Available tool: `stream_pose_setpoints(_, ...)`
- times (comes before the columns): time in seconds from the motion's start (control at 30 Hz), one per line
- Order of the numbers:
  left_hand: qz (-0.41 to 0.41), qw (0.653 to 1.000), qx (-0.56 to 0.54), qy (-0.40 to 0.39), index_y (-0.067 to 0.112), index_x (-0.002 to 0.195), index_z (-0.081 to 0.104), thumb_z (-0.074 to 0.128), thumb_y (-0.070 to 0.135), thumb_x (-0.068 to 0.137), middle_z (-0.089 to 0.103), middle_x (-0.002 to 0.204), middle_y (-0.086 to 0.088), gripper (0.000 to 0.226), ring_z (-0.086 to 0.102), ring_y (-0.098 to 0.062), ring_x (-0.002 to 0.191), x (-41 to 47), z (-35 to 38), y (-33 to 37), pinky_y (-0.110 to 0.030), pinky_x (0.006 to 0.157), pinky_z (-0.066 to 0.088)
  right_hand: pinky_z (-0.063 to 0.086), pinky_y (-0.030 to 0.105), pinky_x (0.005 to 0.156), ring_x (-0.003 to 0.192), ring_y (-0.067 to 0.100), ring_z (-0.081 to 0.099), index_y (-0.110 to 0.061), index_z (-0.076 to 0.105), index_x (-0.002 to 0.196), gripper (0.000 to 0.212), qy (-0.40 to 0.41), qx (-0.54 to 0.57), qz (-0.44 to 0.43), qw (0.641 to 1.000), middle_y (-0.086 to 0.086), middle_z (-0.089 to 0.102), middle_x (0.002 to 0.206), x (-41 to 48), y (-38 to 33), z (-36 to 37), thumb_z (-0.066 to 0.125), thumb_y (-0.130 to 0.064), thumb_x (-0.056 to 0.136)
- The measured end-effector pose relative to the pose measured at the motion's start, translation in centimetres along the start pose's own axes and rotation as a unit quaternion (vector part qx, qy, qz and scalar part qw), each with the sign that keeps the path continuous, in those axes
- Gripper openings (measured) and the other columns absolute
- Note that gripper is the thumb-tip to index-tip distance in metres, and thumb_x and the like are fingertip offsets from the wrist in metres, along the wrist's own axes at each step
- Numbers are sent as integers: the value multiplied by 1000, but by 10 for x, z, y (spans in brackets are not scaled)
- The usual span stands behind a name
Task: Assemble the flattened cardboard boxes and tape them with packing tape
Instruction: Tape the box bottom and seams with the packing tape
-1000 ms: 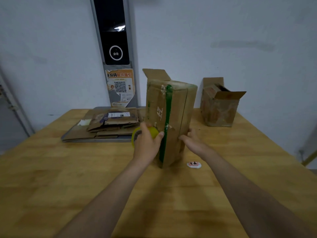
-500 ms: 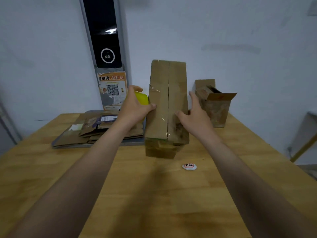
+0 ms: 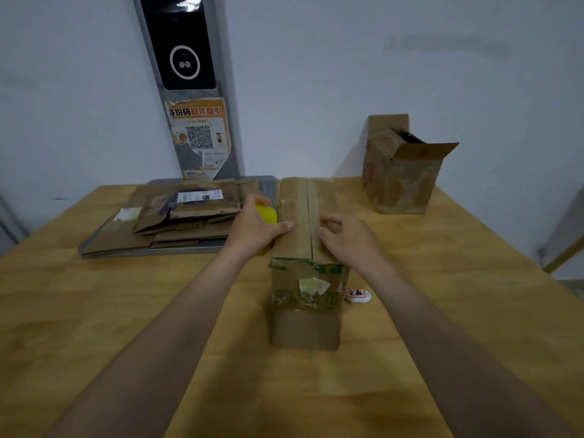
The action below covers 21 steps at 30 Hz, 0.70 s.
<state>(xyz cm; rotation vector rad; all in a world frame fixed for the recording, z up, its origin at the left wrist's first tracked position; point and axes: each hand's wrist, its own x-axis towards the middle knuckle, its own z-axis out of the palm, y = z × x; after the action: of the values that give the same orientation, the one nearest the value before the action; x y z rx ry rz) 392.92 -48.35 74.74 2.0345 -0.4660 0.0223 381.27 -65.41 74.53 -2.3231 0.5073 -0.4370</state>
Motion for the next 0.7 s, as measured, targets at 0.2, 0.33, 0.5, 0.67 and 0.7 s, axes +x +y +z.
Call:
stream_pose_setpoints(0.2,-25,1000,1,0,32,113,48,93,48,67,49,101,22,66,52,-16,101,20,19,-21,-26,63,37,47,28,93,123,18,60,-34,60,141,45,-10,10,5,1000,-5,61,142,20,19,21,58,-45,98)
stream_pose_setpoints(0.33,-9,999,41,-9,32,112,47,92,48,67,48,100,18,66,51,-15,100,32,20,-18,-25,62,34,45,33,103,127,23,58,-34,61,140,45,18,-18,-1,1000,-3,63,140,27,20,25,56,-47,97)
stream_pose_setpoints(0.5,4,996,91,12,32,109,48,86,47,76,59,101,10,52,61,-16,90,21,9,-7,-33,65,43,48,37,96,122,27,58,-43,64,133,41,63,-61,3,996,-3,63,135,23,12,25,55,-54,95)
stream_pose_setpoints(0.67,34,996,-50,58,38,101,49,72,42,91,76,78,1,25,72,-13,56,-6,-31,29,-33,53,53,45,40,96,118,26,49,-35,67,125,28,133,-96,-95,982,0,57,122,17,-6,12,54,-41,101)
stream_pose_setpoints(0.7,36,995,-82,45,37,102,51,67,42,94,77,83,1,19,73,-17,60,-11,-39,40,-35,54,57,44,36,91,116,23,50,-32,69,120,25,141,-72,-114,981,-2,60,116,14,-11,6,54,-39,101)
